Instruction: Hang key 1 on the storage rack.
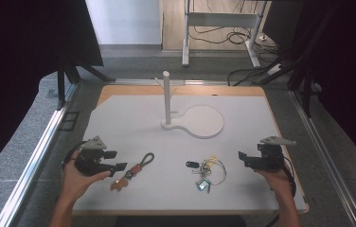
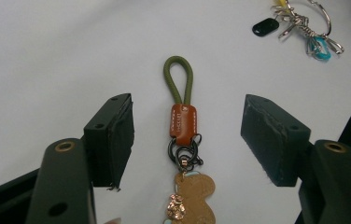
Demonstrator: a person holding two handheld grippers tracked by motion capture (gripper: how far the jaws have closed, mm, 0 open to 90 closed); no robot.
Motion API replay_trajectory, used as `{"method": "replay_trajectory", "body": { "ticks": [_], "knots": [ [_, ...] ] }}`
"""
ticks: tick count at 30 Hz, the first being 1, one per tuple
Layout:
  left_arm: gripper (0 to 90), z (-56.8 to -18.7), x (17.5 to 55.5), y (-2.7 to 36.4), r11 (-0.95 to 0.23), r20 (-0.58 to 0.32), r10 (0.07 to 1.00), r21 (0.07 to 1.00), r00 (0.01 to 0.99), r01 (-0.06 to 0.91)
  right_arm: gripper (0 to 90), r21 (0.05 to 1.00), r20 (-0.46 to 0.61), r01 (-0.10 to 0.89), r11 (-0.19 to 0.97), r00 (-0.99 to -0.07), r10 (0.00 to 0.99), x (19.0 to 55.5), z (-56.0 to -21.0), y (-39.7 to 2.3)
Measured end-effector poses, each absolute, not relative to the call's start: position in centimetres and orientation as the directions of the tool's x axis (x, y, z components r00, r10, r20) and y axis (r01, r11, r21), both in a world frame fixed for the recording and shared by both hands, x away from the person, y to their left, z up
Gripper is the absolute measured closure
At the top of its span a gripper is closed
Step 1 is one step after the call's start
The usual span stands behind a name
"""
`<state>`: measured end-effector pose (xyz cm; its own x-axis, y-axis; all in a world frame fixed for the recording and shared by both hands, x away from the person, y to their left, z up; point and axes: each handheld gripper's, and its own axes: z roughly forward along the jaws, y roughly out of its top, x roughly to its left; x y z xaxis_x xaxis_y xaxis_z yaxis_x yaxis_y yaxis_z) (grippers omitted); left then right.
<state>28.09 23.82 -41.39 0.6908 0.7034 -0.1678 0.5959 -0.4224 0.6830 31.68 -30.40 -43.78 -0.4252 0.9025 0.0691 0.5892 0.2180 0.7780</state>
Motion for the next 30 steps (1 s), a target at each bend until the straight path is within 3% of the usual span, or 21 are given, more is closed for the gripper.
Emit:
{"method": "replay_trajectory", "body": {
  "ticks": [10, 17, 30],
  "knots": [
    [34.6, -42.1, 28.8, 23.2, -0.452, -0.171, 0.698, 0.648, 0.695, 0.613, 18.2, 0.817, 0.074, 0.545, 0.189, -0.425, 0.902, 29.6, -43.3, -31.6],
    [34.8, -42.0, 28.5, 23.4, -0.45, -0.168, 0.702, 0.649, 0.692, 0.614, 23.4, 0.811, 0.071, 0.549, 0.203, -0.437, 0.897, 29.8, -43.6, -31.5],
    [34.7, -42.3, 27.8, 23.5, -0.459, -0.157, 0.712, 0.634, 0.684, 0.623, 24.3, 0.796, 0.085, 0.561, 0.229, -0.478, 0.874, 30.7, -44.1, -30.9]
  ]
}}
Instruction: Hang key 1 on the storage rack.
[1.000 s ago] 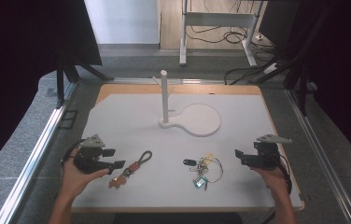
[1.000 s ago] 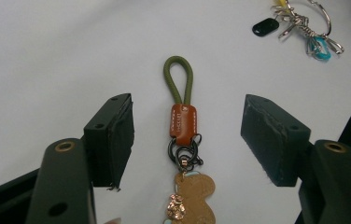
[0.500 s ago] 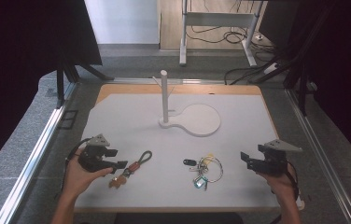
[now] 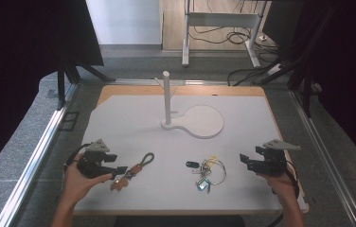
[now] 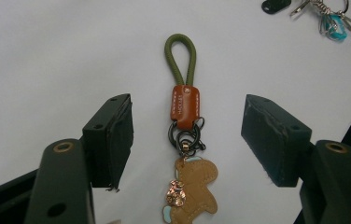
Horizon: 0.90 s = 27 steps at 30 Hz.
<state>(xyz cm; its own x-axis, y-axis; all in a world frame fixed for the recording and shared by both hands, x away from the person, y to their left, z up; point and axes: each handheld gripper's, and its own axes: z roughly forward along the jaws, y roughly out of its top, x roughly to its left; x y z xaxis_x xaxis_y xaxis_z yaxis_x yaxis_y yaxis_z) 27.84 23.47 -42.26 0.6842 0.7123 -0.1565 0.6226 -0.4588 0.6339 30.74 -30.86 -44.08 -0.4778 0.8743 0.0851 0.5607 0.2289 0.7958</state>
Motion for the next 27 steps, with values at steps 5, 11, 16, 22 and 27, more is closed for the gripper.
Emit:
{"method": "replay_trajectory", "body": {
  "ticks": [5, 11, 16, 22, 27],
  "knots": [
    [34.8, -42.3, 28.1, 23.3, -0.459, -0.159, 0.714, 0.63, 0.682, 0.626, 24.8, 0.789, 0.088, 0.568, 0.233, -0.48, 0.873, 30.6, -44.4, -30.8],
    [34.8, -41.6, 28.6, 22.6, -0.472, -0.144, 0.71, 0.629, 0.689, 0.618, 26.1, 0.782, 0.086, 0.571, 0.248, -0.493, 0.866, 30.2, -44.6, -30.8],
    [35.0, -40.5, 28.9, 22.0, -0.499, -0.118, 0.708, 0.614, 0.697, 0.611, 26.3, 0.787, 0.079, 0.563, 0.253, -0.499, 0.863, 29.9, -44.3, -30.7],
    [35.0, -39.8, 28.9, 21.3, -0.529, -0.103, 0.703, 0.585, 0.703, 0.614, 26.4, 0.795, 0.074, 0.55, 0.256, -0.508, 0.858, 30.0, -43.9, -30.4],
    [36.9, -40.2, 29.6, 20.8, -0.552, -0.099, 0.704, 0.547, 0.703, 0.63, 26.4, 0.782, 0.063, 0.554, 0.285, -0.525, 0.849, 30.1, -44.3, -29.8]
  ]
}}
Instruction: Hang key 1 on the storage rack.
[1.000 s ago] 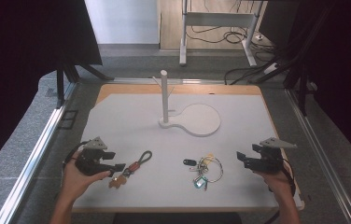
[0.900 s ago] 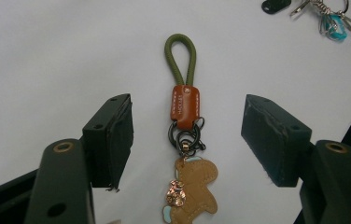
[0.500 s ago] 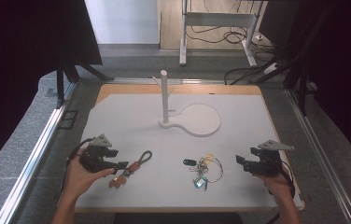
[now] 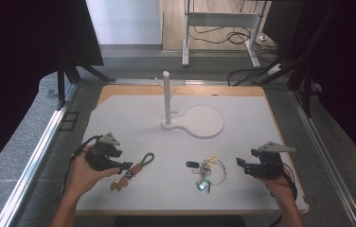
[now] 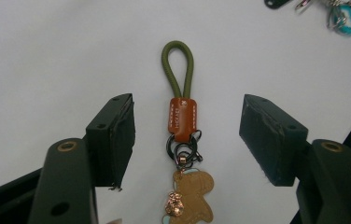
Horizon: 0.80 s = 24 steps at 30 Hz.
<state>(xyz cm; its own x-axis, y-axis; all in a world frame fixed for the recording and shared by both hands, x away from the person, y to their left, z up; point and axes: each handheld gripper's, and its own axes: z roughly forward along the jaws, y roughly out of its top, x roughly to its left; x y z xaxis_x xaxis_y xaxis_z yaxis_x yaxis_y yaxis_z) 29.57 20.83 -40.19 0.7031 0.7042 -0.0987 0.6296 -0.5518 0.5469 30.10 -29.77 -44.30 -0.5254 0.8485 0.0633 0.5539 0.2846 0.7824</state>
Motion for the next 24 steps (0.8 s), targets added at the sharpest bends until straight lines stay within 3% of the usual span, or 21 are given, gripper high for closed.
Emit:
{"method": "replay_trajectory", "body": {
  "ticks": [12, 24],
  "knots": [
    [41.0, -41.8, 30.8, 19.0, -0.609, -0.104, 0.694, 0.443, 0.713, 0.658, 26.8, 0.769, 0.051, 0.557, 0.314, -0.543, 0.838, 30.1, -44.7, -29.1],
    [43.4, -43.4, 32.8, 18.2, -0.655, -0.178, 0.648, 0.367, 0.741, 0.661, 27.1, 0.762, 0.049, 0.56, 0.324, -0.549, 0.834, 30.0, -44.8, -29.0]
  ]
}}
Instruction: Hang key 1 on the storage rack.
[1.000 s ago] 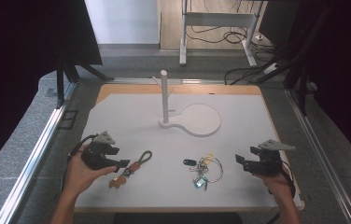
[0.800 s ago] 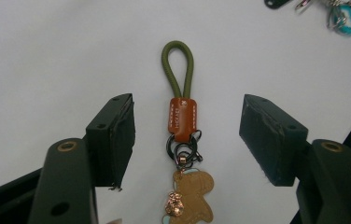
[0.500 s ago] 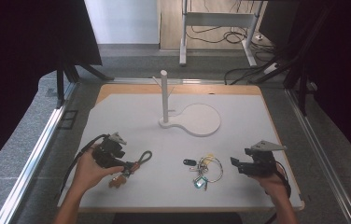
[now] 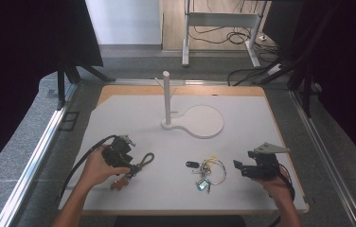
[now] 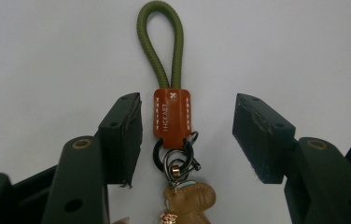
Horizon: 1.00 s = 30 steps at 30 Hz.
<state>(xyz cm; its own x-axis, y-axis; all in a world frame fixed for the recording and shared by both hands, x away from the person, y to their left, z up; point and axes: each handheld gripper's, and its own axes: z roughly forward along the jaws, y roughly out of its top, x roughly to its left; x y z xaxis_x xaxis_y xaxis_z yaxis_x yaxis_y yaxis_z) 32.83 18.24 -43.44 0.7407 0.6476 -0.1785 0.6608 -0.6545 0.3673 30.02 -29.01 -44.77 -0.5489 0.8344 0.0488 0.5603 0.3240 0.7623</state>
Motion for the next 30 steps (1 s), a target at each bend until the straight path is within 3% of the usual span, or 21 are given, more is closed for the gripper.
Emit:
{"method": "replay_trajectory", "body": {
  "ticks": [21, 30],
  "knots": [
    [51.9, -45.9, 33.9, 16.5, -0.7, -0.129, 0.661, 0.247, 0.739, 0.67, 27.4, 0.755, 0.053, 0.568, 0.328, -0.55, 0.833, 30.1, -44.8, -28.9],
    [65.4, -45.9, 33.1, 15.6, -0.732, -0.031, 0.65, 0.241, 0.759, 0.637, 27.5, 0.748, 0.045, 0.572, 0.338, -0.551, 0.833, 30.2, -45.0, -28.6]
  ]
}}
